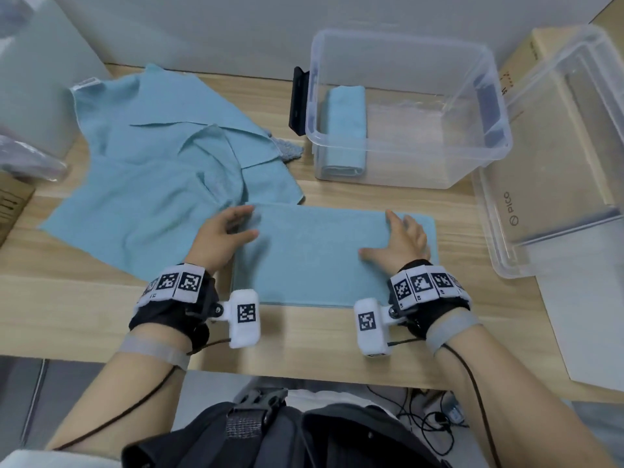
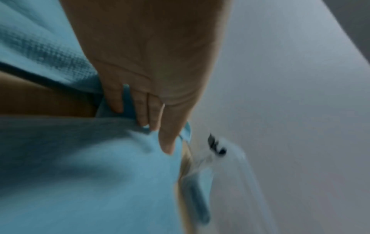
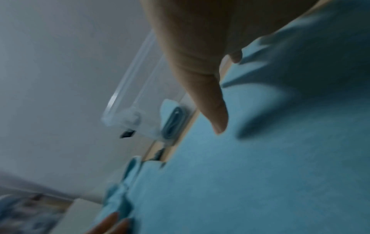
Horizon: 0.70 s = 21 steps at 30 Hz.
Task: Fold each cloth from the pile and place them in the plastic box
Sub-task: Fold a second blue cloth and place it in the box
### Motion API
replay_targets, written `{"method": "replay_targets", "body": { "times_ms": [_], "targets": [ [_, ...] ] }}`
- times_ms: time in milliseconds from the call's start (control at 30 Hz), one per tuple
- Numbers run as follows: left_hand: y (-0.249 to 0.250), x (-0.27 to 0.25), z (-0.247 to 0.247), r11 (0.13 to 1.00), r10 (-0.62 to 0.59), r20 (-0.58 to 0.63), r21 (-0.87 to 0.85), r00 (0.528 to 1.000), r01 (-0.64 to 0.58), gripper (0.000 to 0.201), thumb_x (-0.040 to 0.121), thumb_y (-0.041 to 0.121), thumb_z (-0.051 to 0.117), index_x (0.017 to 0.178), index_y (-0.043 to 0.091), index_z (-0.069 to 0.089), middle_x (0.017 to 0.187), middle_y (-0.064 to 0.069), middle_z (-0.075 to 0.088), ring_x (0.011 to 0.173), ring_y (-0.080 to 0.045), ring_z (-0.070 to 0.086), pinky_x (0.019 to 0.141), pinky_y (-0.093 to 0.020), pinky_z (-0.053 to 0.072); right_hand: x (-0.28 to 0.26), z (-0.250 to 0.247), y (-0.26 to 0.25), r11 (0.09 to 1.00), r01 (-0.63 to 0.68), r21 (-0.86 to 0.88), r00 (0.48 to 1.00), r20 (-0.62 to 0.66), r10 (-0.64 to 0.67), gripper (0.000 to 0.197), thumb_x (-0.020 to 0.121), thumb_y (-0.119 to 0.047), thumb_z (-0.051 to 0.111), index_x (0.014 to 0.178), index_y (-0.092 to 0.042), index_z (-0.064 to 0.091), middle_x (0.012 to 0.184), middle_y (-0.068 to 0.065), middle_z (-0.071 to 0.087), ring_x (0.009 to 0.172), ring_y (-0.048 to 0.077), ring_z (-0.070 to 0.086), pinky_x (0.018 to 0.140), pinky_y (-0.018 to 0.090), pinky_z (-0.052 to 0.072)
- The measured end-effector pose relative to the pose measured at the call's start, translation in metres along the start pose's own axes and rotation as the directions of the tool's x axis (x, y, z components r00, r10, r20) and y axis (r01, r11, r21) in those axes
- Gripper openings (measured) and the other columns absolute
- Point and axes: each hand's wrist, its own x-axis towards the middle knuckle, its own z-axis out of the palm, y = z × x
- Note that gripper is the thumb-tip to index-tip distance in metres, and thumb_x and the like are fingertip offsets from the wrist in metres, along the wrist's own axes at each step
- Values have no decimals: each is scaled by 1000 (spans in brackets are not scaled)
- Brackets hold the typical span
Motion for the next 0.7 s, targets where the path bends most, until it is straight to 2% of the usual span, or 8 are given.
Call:
{"method": "replay_targets", "body": {
  "times_ms": [67,100,167,200,333,433,567,700],
  "targets": [
    [0,-3,-5,981,-101,-152,-179,983,73,34,83,-4,58,116,5,58,101,-8,64,83,-3,63,75,-9,47,-6,5,-29,966,95,240,993,49,-109,72,77,-26,68,139,-23,32,140,8,35,131,24,32,107,36,29],
    [-3,-4,-7,973,-155,-193,-199,969,116,30,84,-3,57,112,7,59,89,-4,64,67,1,61,61,-6,45,-10,8,-44,931,91,353,984,112,-139,62,80,-20,66,135,-18,38,123,8,48,117,23,45,94,31,39],
    [-12,-5,-11,957,-258,-236,-193,937,215,25,83,0,57,107,7,62,74,1,59,58,-5,56,50,-8,43,-21,18,-70,865,-7,502,947,280,-155,47,85,-12,60,129,-13,44,94,4,55,89,20,54,68,25,43],
    [-18,-6,-12,948,-302,-239,-181,923,263,25,83,1,58,107,5,62,72,0,58,59,-9,54,52,-11,43,-24,24,-80,841,-73,536,919,364,-153,44,87,-12,58,129,-13,44,91,4,55,82,18,54,64,25,42],
    [-31,-8,-6,913,-388,-138,-193,911,359,33,80,2,62,112,10,56,80,2,58,69,-12,55,66,-24,45,-26,50,-96,816,-248,522,829,551,-100,50,89,-22,55,135,-22,35,109,2,51,96,17,51,85,36,39],
    [-30,-9,-1,906,-401,-42,-169,915,389,31,74,4,70,100,15,57,82,0,60,69,-14,55,58,-21,42,-21,58,-95,798,-302,522,828,558,-52,52,88,-25,56,135,-26,34,111,-1,51,99,14,49,88,38,37],
    [-18,-10,3,945,-310,16,-103,951,310,28,73,2,71,78,20,50,64,-1,48,54,-10,47,47,-18,38,-17,57,-91,784,-314,536,816,574,-66,51,86,-32,57,133,-30,38,93,-8,54,95,12,51,86,37,38],
    [5,-16,20,976,-139,210,-135,968,169,42,77,-4,65,104,24,49,63,1,44,46,0,46,44,-12,39,-15,55,-83,693,-391,606,784,613,-93,36,88,-47,49,120,-31,46,95,-6,56,102,15,53,88,40,39]
  ]
}}
